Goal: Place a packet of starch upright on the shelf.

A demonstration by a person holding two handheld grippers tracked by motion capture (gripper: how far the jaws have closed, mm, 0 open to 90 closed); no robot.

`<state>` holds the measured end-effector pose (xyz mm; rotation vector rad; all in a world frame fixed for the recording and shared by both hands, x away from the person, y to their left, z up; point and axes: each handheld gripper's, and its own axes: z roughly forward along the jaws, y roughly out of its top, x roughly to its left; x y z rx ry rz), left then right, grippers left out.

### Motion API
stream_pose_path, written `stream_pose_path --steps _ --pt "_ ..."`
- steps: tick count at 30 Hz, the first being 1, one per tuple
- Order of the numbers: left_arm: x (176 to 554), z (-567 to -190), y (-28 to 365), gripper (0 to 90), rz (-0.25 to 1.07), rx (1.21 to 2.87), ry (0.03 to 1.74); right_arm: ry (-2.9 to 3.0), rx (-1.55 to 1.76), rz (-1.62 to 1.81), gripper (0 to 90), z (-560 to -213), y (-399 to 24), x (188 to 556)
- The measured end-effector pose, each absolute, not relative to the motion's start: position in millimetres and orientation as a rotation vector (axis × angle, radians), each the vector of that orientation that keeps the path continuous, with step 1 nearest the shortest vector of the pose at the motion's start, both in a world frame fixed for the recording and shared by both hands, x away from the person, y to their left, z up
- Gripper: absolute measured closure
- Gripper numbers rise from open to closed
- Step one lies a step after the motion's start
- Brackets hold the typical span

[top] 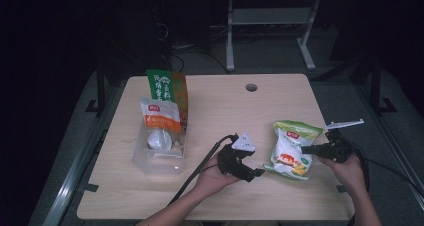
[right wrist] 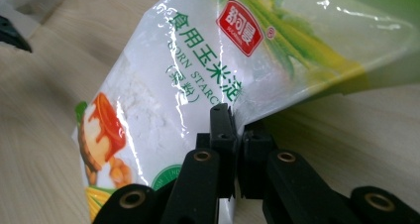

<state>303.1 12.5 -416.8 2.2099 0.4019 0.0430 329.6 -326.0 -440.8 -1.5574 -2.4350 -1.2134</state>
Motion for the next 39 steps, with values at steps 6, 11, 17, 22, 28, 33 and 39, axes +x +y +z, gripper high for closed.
stream_pose_path --steps 6,11,17,22,28,33,39 --pt "307 -416 14 27.4 0.032 2.195 0.42 -2.479 -1.491 -1.325 87.5 -423 -316 316" --pt "311 -416 11 27.5 0.014 2.183 0.427 -2.533 -1.4 -1.399 87.5 -408 -309 302" --pt "314 -417 0 28.1 -0.041 2.157 0.449 -2.595 -1.296 -1.444 87.4 -396 -297 287" --pt "319 -415 -6 43.5 -0.102 2.12 0.449 -2.637 -1.21 -1.473 87.4 -391 -289 280" --pt "322 -412 -3 73.2 -0.097 2.13 0.461 -2.665 -1.167 -1.505 87.6 -387 -281 274" --pt "323 -402 6 84.4 0.029 2.13 0.463 -2.651 -1.143 -1.557 87.5 -386 -271 274" --pt "324 -399 21 86.2 0.109 2.166 0.476 -2.688 -1.111 -1.538 86.3 -389 -255 283"
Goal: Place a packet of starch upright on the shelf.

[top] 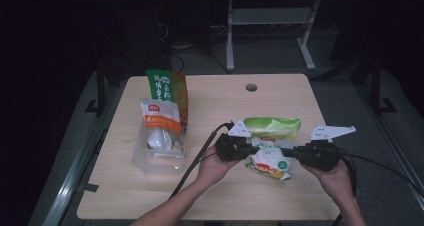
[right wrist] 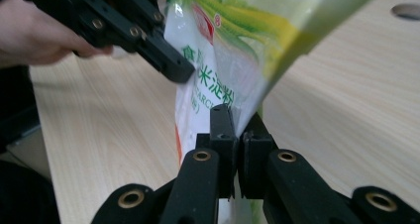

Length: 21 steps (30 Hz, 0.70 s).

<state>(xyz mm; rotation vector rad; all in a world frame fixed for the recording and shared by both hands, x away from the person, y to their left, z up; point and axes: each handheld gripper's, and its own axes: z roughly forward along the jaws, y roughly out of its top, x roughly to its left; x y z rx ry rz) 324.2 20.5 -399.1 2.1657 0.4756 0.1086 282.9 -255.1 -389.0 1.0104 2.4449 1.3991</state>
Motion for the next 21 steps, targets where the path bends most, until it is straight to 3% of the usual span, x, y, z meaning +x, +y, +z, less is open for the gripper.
stream_pose_path --steps 4,8,12,16,21 --pt "325 -404 28 86.7 0.1 2.15 0.491 2.496 1.004 1.355 82.5 -399 -245 287" --pt "321 -403 26 86.5 0.104 2.152 0.467 2.505 0.999 1.355 70.7 -396 -242 291" --pt "318 -401 25 85.9 0.132 2.161 0.459 2.534 0.962 1.305 68.3 -395 -232 292" --pt "317 -400 28 82.9 0.126 2.159 0.465 2.53 0.97 1.287 72.1 -398 -230 292" --pt "312 -397 38 70.6 0.138 2.144 0.457 2.509 1.0 1.299 81.0 -400 -237 291"
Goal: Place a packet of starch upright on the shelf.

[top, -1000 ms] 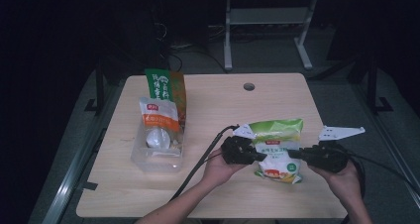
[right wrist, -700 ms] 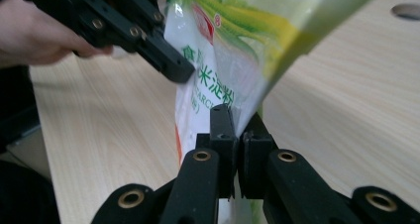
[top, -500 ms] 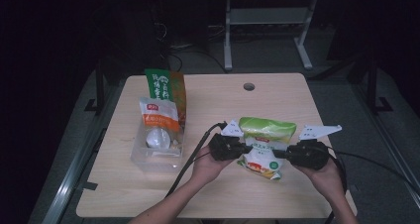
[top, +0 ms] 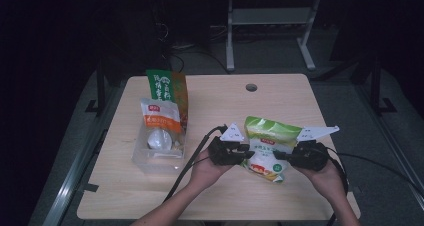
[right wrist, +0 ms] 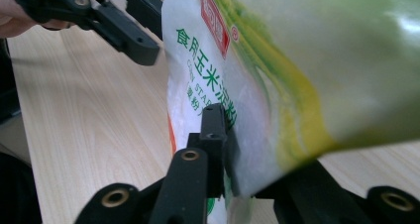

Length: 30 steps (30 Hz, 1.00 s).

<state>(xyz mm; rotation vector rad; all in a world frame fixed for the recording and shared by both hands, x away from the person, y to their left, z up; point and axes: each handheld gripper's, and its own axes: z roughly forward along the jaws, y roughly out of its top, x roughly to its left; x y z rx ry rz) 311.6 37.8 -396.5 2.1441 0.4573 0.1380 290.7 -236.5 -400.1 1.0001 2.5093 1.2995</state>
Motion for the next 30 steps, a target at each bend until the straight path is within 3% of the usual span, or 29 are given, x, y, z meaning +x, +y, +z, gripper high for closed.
stream_pose_path --steps 13,30 --pt "285 -400 69 51.1 0.157 2.176 0.435 2.524 1.013 1.31 87.4 -394 -232 292" --pt "253 -409 114 41.8 0.152 2.182 0.437 2.558 0.963 1.303 89.0 -367 -204 305"
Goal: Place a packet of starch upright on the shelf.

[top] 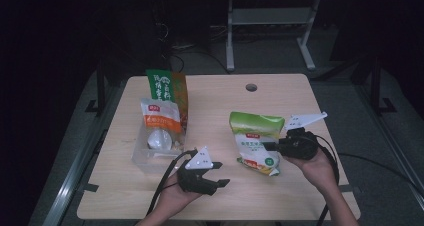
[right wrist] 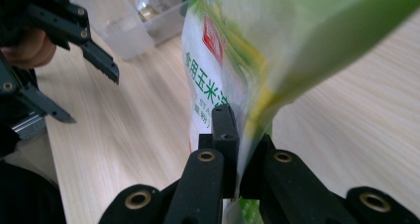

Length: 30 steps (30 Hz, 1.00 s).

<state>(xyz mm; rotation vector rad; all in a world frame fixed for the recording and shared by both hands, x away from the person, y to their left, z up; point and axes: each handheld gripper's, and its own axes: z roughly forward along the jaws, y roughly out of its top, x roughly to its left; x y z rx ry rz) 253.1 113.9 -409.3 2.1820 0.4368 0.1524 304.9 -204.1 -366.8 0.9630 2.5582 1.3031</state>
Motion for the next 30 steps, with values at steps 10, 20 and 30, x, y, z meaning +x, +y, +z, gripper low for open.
stream_pose_path --steps 10,20,30 --pt "238 -414 127 37.3 0.157 2.177 0.445 2.581 0.906 1.331 89.0 -342 -181 317" --pt "227 -421 129 34.7 0.154 2.171 0.426 2.61 0.812 1.352 89.1 -320 -149 331" --pt "223 -422 128 33.5 0.166 2.176 0.394 2.648 0.732 1.384 89.2 -304 -114 337"
